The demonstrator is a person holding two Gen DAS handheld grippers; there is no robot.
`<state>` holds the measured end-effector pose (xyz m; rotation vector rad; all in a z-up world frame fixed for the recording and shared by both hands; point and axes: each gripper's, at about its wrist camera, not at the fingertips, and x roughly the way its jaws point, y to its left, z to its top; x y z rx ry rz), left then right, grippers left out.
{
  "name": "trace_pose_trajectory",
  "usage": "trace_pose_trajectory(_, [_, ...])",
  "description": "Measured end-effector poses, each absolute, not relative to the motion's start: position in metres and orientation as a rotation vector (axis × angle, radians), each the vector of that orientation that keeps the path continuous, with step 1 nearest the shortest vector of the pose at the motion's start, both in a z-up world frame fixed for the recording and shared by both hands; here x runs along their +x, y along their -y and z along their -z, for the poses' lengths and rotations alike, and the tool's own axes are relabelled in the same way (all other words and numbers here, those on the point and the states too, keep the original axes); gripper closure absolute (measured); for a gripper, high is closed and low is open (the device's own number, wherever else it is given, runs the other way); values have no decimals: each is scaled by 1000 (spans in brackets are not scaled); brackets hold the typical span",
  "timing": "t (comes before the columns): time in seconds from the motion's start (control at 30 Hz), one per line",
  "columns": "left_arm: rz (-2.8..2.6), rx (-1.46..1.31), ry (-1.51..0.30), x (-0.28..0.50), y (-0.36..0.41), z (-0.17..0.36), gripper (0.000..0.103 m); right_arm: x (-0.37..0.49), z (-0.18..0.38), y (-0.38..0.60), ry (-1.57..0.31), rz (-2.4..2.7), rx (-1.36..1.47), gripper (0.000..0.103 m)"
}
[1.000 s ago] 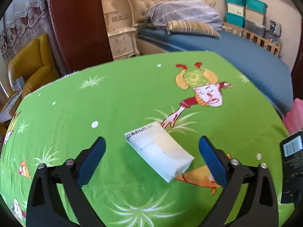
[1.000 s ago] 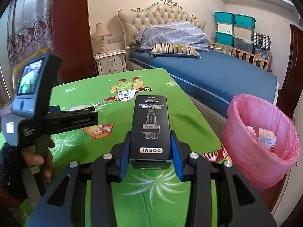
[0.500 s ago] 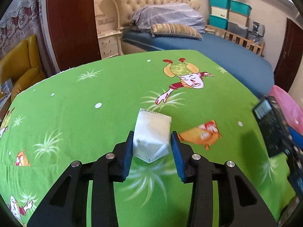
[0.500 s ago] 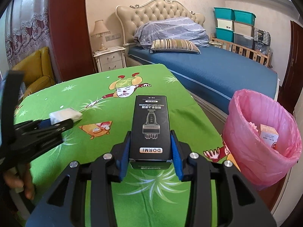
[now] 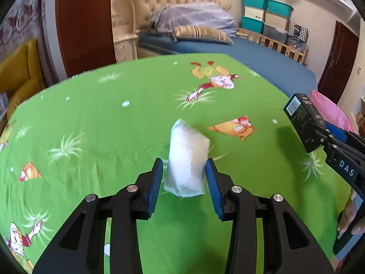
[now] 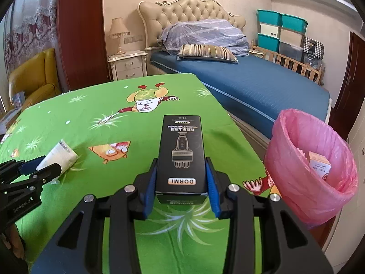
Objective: Collect trash
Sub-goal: 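Carry the black box and tissue pack over the wastebasket with both tools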
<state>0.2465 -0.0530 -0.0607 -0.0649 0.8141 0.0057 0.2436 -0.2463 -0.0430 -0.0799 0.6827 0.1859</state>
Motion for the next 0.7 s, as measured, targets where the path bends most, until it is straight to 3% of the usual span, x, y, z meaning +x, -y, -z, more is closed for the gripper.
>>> trace_pose_trajectory(0.27, [0,-71,-857,260,55,68,57,244,44,246,-688,-192,-83,65])
trace_pose_trajectory(0.37, [18,-78,-843,258,54,67,69,242,43,248,-685,-196,-78,65])
trace_pose_trajectory(0.7, [13,-25,-690,215,65,45,71,212,39,244,-656,-261,-73,65])
